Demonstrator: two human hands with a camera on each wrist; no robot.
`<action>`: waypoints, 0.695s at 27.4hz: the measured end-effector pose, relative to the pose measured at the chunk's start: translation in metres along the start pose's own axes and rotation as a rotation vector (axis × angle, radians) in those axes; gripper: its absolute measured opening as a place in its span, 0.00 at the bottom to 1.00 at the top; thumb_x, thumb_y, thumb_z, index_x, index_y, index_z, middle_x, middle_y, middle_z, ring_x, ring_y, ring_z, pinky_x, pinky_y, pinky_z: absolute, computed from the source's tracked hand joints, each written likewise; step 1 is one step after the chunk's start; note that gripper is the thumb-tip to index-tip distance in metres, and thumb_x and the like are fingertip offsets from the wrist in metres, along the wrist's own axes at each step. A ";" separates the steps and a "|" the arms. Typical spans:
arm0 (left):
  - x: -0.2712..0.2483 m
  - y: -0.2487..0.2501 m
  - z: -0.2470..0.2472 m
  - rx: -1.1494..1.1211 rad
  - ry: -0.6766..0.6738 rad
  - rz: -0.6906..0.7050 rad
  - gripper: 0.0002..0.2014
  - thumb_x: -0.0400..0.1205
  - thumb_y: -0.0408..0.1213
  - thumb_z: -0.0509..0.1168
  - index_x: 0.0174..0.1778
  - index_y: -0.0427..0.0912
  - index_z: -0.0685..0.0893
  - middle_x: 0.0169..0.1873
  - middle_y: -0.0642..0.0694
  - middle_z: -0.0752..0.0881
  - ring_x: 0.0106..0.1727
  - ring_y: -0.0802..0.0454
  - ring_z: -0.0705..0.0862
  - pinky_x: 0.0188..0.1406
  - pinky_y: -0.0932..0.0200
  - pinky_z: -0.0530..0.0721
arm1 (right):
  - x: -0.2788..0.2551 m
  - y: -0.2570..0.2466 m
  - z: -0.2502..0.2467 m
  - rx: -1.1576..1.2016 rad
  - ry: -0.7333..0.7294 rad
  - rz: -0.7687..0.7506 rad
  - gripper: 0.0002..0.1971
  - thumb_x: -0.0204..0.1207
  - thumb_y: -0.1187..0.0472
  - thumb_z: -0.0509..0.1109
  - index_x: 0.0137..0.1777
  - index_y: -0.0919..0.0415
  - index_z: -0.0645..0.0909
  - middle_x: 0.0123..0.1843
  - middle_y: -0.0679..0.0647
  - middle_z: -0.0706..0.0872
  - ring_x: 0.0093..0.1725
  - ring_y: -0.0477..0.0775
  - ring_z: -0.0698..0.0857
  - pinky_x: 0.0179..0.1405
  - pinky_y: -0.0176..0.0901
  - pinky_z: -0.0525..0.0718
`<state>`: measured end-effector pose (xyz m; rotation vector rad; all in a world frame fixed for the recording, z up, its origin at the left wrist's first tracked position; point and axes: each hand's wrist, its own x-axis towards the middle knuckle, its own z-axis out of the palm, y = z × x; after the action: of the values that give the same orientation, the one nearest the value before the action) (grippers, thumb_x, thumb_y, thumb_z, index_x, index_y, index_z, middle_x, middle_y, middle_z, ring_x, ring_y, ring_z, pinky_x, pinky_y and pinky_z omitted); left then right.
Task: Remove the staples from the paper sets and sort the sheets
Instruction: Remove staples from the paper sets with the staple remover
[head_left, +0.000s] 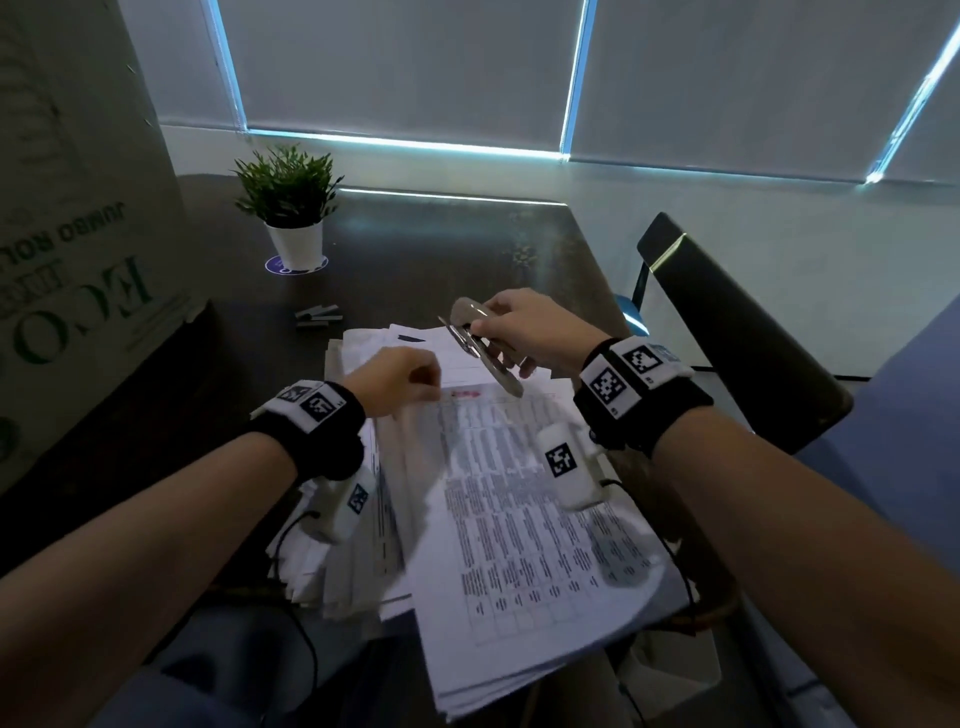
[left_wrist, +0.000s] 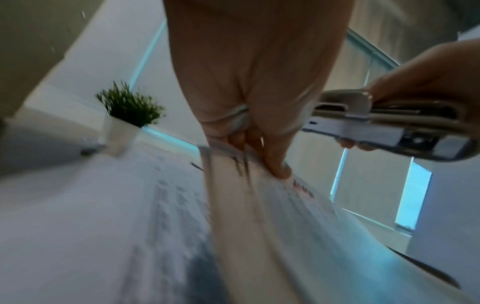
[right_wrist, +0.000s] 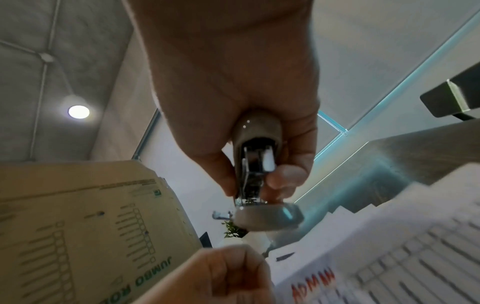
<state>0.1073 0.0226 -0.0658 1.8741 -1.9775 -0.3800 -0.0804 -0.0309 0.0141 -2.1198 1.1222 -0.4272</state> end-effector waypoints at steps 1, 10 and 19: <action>0.002 0.007 0.005 -0.010 0.023 0.004 0.06 0.78 0.35 0.71 0.39 0.48 0.80 0.41 0.49 0.84 0.45 0.48 0.83 0.46 0.52 0.82 | -0.001 0.002 0.001 -0.061 -0.023 0.003 0.16 0.83 0.58 0.66 0.66 0.66 0.79 0.49 0.60 0.88 0.35 0.52 0.86 0.24 0.40 0.83; 0.001 0.014 0.046 0.347 -0.411 -0.217 0.61 0.65 0.75 0.64 0.84 0.40 0.46 0.84 0.40 0.43 0.84 0.41 0.46 0.82 0.39 0.54 | -0.027 0.061 0.036 -0.411 -0.124 -0.047 0.22 0.84 0.55 0.64 0.77 0.53 0.73 0.68 0.59 0.84 0.63 0.59 0.84 0.65 0.55 0.82; -0.002 0.013 0.051 0.390 -0.447 -0.319 0.70 0.60 0.81 0.60 0.81 0.39 0.30 0.82 0.42 0.30 0.83 0.44 0.34 0.80 0.36 0.42 | -0.025 0.069 0.057 -0.496 -0.090 -0.189 0.25 0.82 0.58 0.66 0.79 0.44 0.73 0.67 0.55 0.86 0.64 0.56 0.83 0.62 0.48 0.80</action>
<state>0.0730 0.0220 -0.1058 2.5514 -2.1452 -0.5799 -0.1029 -0.0135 -0.0743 -2.6615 1.0582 -0.1404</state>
